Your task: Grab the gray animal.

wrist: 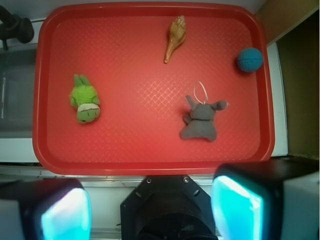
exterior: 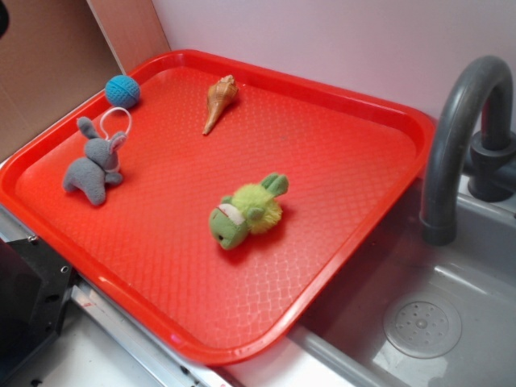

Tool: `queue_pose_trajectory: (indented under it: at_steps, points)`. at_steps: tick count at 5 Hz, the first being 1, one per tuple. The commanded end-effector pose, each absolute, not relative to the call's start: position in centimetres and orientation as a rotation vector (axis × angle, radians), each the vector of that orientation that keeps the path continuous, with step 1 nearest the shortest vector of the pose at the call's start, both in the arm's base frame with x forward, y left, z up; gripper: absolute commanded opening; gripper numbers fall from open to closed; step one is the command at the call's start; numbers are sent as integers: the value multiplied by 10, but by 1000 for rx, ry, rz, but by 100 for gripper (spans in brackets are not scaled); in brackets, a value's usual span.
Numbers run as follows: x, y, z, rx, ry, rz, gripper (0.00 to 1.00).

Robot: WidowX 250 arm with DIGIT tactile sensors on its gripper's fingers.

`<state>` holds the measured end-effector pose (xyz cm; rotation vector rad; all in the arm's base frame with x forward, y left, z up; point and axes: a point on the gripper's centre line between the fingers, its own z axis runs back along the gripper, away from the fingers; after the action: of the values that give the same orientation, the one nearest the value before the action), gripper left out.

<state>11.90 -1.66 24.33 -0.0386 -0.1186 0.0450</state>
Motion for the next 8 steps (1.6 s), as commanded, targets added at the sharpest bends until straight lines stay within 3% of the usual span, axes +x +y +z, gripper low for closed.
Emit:
queue_pose_trajectory:
  at_steps: [1,2,4,5,6,8]
  points:
    - [119,-17,243,-39,-119,45,100]
    - [131,18,217,-59,-124,122,100]
    - [142,69,179,-24,-131,129,100]
    - [144,77,156,-5,-117,97,100]
    - [144,72,144,50,-108,81,100]
    - [156,56,97,170,-37,128,100]
